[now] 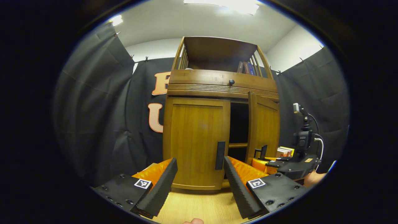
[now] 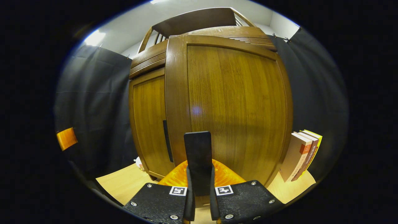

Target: Open the right door of the double-door shoe cabinet with the right hand, and open the left door with the left hand.

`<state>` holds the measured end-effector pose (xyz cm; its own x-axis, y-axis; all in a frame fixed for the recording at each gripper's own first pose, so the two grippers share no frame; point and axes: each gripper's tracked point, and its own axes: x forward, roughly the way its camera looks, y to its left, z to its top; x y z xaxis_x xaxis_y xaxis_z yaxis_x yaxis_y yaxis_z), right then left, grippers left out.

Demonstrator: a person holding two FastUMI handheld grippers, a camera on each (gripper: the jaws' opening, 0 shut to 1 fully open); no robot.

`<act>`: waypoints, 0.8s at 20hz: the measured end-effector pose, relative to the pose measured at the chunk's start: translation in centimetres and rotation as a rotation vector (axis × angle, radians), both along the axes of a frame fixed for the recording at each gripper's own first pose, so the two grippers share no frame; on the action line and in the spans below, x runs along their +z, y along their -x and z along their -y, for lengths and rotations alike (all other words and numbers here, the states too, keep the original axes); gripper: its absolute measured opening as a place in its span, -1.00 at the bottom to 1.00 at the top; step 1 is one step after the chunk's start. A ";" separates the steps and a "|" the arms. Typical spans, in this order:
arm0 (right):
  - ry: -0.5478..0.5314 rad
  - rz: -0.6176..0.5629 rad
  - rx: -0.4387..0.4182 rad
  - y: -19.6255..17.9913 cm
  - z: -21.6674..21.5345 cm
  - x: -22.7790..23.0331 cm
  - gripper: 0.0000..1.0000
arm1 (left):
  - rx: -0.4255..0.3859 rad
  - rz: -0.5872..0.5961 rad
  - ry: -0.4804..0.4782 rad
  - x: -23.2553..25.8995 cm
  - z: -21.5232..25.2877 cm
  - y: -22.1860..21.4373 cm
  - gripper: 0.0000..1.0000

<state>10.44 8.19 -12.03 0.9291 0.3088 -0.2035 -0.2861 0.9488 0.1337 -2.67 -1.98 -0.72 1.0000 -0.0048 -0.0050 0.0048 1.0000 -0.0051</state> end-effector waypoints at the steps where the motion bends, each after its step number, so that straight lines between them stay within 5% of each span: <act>1: -0.003 -0.004 -0.001 0.7 0.5 0.1 -0.63 | -0.005 -0.001 0.001 0.0 0.3 -0.1 0.94; 5: -0.009 -0.015 -0.016 3.0 2.8 0.5 -0.53 | -0.019 -0.007 0.000 -0.4 1.1 -0.6 0.94; 16: 0.049 -0.022 -0.127 7.7 10.6 1.3 -0.74 | -0.056 -0.020 -0.005 -1.4 3.3 -1.8 0.94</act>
